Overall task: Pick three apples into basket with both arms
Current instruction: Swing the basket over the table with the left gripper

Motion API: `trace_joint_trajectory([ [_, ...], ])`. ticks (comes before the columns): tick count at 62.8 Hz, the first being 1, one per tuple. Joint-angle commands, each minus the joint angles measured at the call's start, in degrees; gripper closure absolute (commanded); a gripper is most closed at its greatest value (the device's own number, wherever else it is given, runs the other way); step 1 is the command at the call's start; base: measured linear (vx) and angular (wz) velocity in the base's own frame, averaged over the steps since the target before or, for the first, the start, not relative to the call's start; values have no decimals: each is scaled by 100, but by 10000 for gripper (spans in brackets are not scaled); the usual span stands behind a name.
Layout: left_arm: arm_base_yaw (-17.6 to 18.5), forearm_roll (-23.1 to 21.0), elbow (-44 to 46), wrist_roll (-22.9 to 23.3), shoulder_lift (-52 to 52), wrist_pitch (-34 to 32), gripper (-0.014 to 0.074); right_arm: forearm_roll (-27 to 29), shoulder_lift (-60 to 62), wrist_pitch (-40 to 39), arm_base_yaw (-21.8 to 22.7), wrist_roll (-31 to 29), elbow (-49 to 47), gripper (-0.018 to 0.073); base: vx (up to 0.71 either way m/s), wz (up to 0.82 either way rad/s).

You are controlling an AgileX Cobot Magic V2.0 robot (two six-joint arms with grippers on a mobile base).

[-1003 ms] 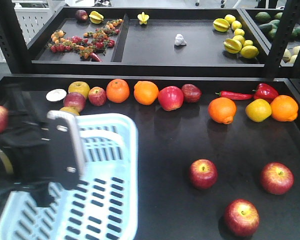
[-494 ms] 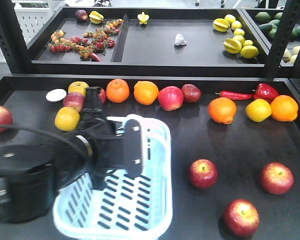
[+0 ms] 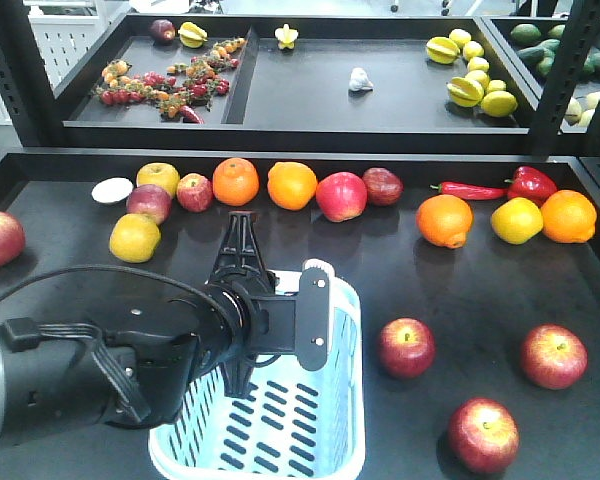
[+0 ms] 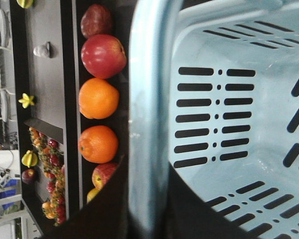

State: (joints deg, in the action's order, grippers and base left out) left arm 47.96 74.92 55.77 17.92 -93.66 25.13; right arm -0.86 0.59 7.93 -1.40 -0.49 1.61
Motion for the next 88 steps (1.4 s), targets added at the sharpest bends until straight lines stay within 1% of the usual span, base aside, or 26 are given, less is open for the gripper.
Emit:
trace_joint_trajectory([
  [1, 14, 208, 204, 253, 185, 99, 526, -64, 104, -432, 16, -42, 62, 569, 0, 0],
  [12, 14, 208, 204, 275, 103, 137, 516, -64, 104, -432, 16, -42, 62, 569, 0, 0],
  [17, 14, 334, 204, 308, 97, 206, 512, -64, 104, -432, 16, -42, 62, 569, 0, 0],
  [22, 14, 632, 204, 568, 97, 271, 509, -64, 104, -432, 16, -42, 62, 569, 0, 0],
  [30, 10, 1213, 204, 1230, 97, 395, 502, -64, 104, -432, 16, -42, 62, 569, 0, 0],
  [34, 10, 1369, 204, 1378, 97, 390, 499, -64, 104, -432, 16, -42, 62, 569, 0, 0],
  [41, 10, 1361, 204, 1399, 78, 379, 495, -64, 104, -432, 16, -42, 62, 569, 0, 0],
  [49, 10, 1340, 186, 1468, -23, 519, 484, -64, 104, -432, 16, -42, 62, 569, 0, 0],
  [56, 10, 1190, 186, 1479, -130, 636, 481, -64, 104, -432, 16, -42, 62, 569, 0, 0],
  [64, 10, 1183, 186, 1479, -188, 658, 459, -64, 104, -432, 16, -42, 62, 569, 0, 0],
  [70, 10, 1183, 186, 1479, -200, 652, 416, -64, 104, -432, 16, -42, 62, 569, 0, 0],
  [81, 10, 1183, 186, 1479, -200, 707, 301, -64, 104, -432, 16, -42, 62, 569, 0, 0],
  [88, 10, 1189, 186, 1473, -200, 833, 254, -64, 104, -432, 16, -42, 62, 569, 0, 0],
])
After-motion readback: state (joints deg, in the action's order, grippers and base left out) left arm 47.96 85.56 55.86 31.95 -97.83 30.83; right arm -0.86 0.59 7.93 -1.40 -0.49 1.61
